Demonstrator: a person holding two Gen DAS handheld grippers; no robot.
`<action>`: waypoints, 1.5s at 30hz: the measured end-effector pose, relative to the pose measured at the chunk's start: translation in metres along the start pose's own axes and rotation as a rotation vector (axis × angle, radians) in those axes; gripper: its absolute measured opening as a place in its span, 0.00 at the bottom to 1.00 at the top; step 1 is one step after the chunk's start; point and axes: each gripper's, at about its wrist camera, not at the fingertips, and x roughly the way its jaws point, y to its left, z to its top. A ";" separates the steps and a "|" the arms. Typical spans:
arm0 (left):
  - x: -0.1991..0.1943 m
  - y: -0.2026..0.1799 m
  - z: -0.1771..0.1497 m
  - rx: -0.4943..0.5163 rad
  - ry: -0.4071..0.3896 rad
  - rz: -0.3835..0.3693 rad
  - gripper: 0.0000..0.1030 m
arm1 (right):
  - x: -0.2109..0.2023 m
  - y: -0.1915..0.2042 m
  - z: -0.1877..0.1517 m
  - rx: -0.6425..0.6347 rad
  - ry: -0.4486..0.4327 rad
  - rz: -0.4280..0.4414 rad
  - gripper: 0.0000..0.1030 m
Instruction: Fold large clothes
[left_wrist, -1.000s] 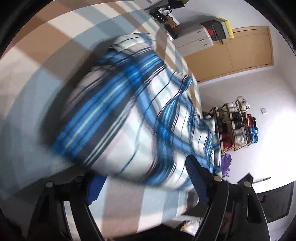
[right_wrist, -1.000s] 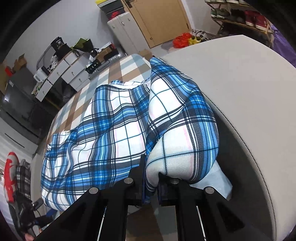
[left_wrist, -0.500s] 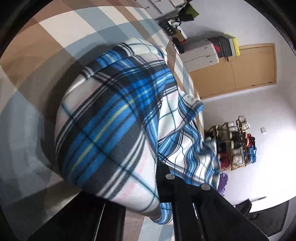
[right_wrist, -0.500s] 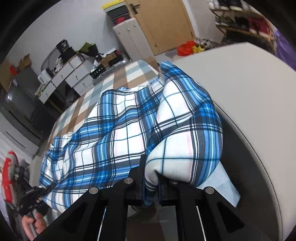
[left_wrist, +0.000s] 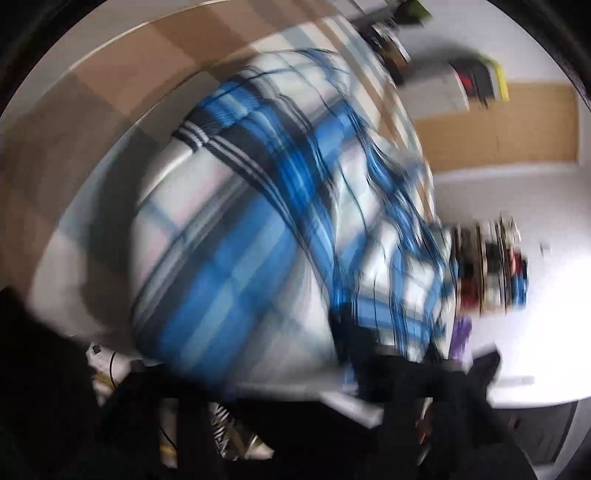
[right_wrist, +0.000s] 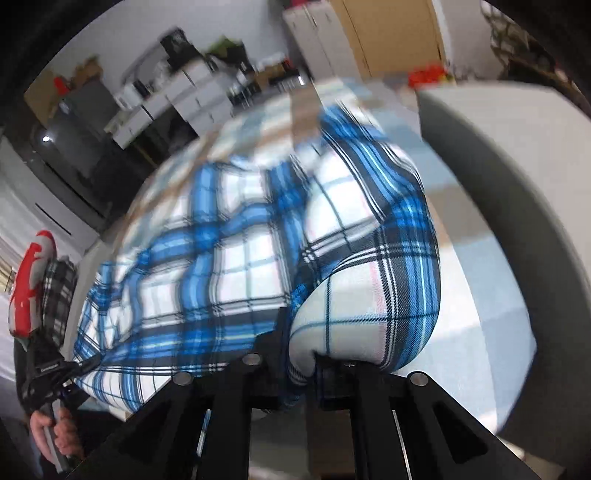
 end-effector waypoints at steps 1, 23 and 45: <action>-0.009 -0.009 -0.003 0.041 0.001 -0.011 0.57 | 0.000 -0.005 0.001 0.015 0.026 0.021 0.15; 0.108 -0.171 0.121 0.991 0.240 0.667 0.95 | -0.053 0.048 0.000 0.055 -0.419 0.462 1.00; 0.071 -0.153 0.135 0.837 0.219 0.429 0.00 | -0.027 0.011 0.010 0.162 -0.303 0.497 1.00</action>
